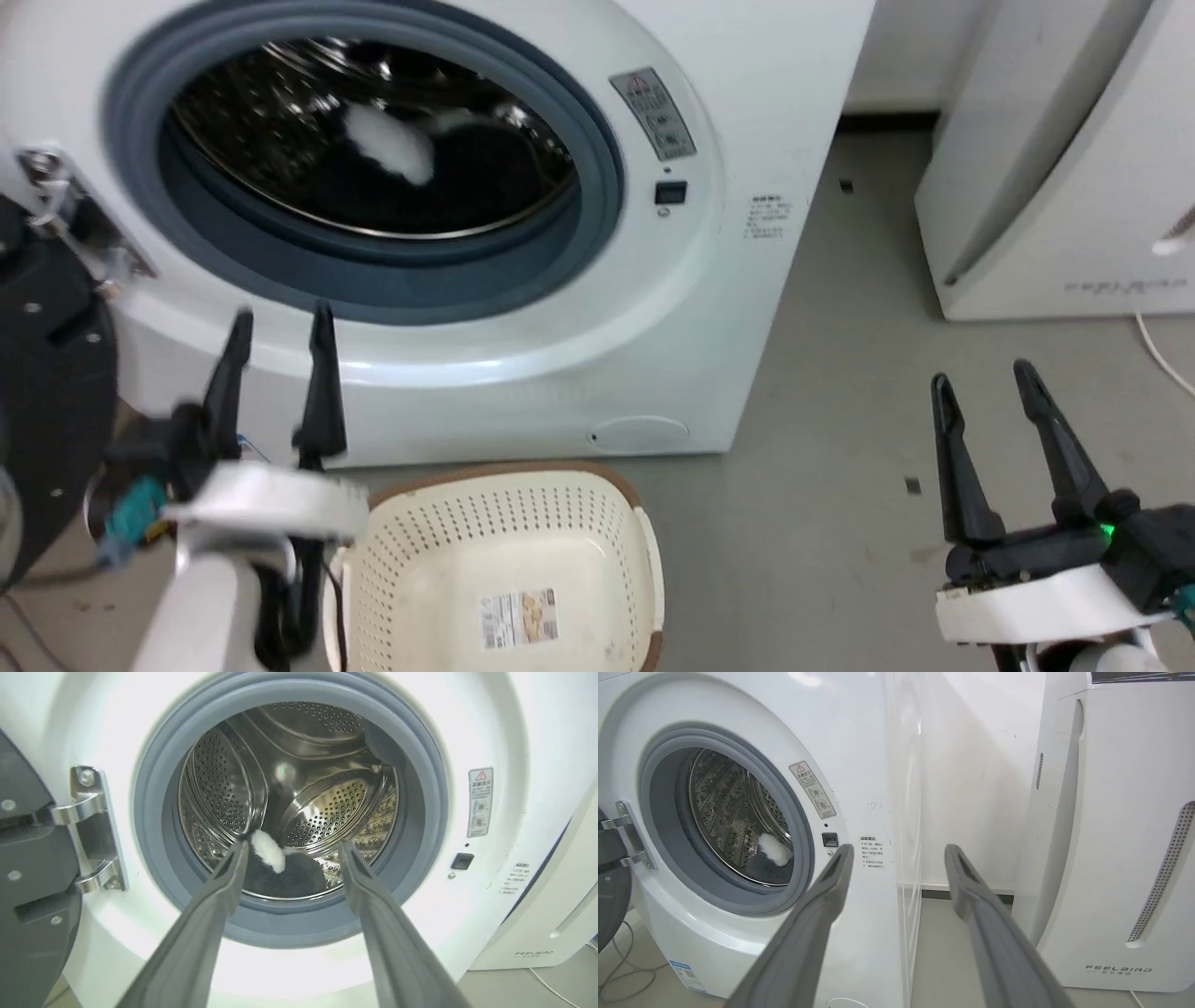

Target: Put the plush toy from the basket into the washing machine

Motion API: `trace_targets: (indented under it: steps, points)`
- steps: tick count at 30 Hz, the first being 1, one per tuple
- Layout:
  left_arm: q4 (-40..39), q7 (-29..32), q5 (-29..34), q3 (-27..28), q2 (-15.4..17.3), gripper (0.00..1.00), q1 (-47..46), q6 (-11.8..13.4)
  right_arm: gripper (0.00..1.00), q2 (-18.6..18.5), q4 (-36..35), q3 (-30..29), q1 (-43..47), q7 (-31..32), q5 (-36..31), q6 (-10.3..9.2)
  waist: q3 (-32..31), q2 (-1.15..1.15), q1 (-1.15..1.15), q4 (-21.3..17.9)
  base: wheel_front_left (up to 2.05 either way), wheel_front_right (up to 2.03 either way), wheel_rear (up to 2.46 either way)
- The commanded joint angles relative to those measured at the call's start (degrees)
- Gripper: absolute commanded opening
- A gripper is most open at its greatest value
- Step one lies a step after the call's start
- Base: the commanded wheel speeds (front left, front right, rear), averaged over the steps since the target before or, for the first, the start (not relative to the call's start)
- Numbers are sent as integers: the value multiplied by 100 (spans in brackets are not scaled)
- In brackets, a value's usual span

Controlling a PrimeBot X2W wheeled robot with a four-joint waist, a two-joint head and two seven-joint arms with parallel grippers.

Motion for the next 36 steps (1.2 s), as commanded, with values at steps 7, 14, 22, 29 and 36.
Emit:
trace_targets:
  steps: [7,14,22,29,36]
  points:
    - [-522,-30,441,118,-319,100,1077,159,100,5,78,20,276,-25,-11,-5,-378,0,1,163,0,0,0]
    - [-509,-30,783,24,-482,100,1622,77,100,5,192,135,494,-25,-52,-5,-552,0,1,171,0,0,0]
    - [-509,-30,1033,22,-610,100,1919,-19,100,5,255,181,629,-25,-16,-5,-655,0,1,121,0,0,0]
    - [-522,-30,1154,58,-697,100,1983,-60,100,5,292,207,646,-25,-4,-5,-681,0,1,97,0,0,0]
    - [-621,4,1191,171,-743,0,1902,-34,0,0,281,208,564,2,-66,0,-691,0,1,95,0,0,0]
